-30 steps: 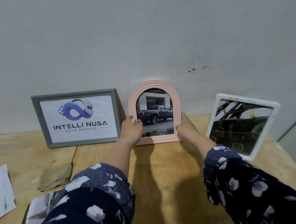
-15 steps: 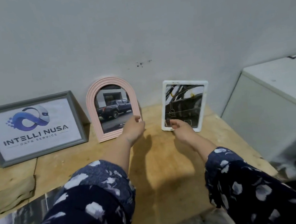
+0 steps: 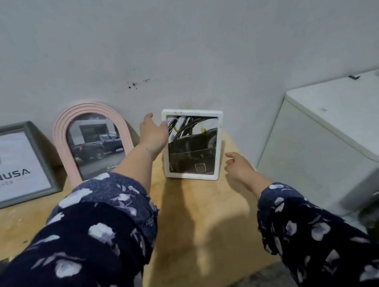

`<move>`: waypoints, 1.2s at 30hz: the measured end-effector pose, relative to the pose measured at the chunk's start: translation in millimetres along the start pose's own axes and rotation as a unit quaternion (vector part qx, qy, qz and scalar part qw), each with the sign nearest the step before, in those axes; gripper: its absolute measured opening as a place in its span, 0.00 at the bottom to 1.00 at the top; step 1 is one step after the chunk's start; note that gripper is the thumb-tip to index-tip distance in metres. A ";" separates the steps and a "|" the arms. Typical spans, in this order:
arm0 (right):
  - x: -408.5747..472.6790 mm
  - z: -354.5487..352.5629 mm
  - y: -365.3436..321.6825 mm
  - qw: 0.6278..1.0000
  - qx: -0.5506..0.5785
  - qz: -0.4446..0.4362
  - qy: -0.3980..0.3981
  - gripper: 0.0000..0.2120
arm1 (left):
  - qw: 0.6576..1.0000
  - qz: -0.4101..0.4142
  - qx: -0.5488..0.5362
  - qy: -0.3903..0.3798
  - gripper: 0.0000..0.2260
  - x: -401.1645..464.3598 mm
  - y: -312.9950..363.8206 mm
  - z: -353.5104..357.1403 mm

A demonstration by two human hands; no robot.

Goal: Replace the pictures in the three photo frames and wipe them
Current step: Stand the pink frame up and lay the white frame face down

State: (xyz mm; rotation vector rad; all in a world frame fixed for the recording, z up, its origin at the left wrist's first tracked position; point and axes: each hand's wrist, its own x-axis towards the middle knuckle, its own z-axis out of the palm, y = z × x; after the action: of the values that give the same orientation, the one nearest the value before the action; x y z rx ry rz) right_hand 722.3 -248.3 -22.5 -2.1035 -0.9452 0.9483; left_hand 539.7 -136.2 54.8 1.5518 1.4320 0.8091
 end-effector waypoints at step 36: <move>-47.1 57.6 -93.6 0.873 -0.294 -0.390 -0.002 0.22 | 0.974 -0.032 0.024 0.224 0.24 -76.9 -42.8 -110.6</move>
State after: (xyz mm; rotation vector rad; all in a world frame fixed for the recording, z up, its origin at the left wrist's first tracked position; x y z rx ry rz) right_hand 620.9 -221.4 34.9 -1.8348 -2.0656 0.2431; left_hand 412.3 -195.5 70.2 1.4037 1.8244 1.1416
